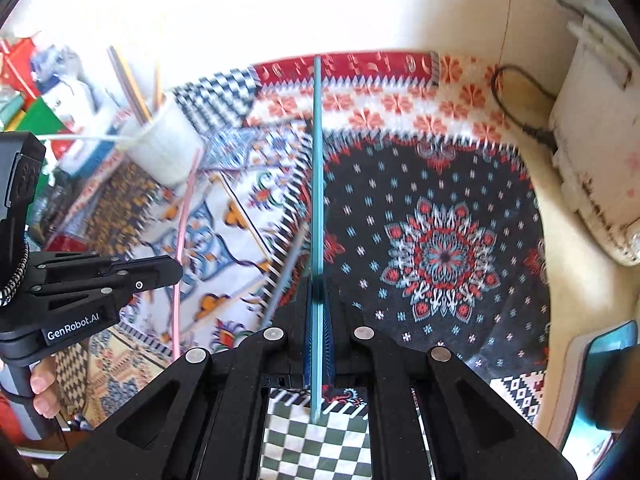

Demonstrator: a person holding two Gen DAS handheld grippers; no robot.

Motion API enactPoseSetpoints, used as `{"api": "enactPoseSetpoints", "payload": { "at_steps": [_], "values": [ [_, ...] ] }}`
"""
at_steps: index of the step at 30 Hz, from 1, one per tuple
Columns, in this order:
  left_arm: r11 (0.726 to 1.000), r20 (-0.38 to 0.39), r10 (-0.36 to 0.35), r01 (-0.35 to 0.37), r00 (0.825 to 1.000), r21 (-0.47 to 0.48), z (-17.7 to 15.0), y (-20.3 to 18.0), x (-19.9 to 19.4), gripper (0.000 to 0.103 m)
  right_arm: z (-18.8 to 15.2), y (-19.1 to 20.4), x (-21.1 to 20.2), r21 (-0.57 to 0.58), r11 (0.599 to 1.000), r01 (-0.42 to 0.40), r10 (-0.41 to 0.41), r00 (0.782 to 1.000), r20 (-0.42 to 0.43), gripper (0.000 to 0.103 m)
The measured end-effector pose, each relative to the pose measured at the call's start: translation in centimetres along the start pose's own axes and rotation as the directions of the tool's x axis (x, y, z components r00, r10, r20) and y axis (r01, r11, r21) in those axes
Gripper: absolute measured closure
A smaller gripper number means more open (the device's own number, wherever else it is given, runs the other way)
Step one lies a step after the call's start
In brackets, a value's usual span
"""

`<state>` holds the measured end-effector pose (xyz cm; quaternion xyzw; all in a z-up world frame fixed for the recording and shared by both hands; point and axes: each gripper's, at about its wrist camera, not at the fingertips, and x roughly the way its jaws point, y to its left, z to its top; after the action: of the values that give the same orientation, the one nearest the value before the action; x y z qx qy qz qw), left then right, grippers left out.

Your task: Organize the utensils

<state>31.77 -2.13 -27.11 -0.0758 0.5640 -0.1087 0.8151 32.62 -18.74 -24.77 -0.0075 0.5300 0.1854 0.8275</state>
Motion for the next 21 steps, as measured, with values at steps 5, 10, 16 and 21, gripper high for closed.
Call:
{"api": "enactPoseSetpoints", "payload": {
  "at_steps": [5, 10, 16, 21],
  "values": [
    [1.0, 0.088, 0.004, -0.004, 0.996, -0.005, 0.0, 0.3, -3.3, 0.103, 0.6, 1.3, -2.2, -0.024, 1.0, -0.011, 0.013, 0.998, 0.063, 0.098],
    [1.0, 0.114, 0.025, -0.026, 0.993, 0.003, 0.3, 0.3, -4.2, 0.103, 0.8, 2.1, -3.9, -0.049, 0.998, -0.026, 0.03, 0.995, 0.096, 0.102],
    [0.999, 0.017, 0.027, -0.027, 0.999, -0.024, -0.1, 1.4, -1.5, 0.102, 1.4, 2.7, -4.7, -0.076, 0.997, -0.03, 0.04, 0.992, 0.123, 0.102],
    [0.999, -0.041, 0.026, -0.028, 0.999, -0.035, -0.5, 1.7, 1.0, 0.1, 1.4, 2.5, -3.4, -0.088, 0.996, -0.028, 0.034, 0.997, 0.071, 0.102]
  ]
}}
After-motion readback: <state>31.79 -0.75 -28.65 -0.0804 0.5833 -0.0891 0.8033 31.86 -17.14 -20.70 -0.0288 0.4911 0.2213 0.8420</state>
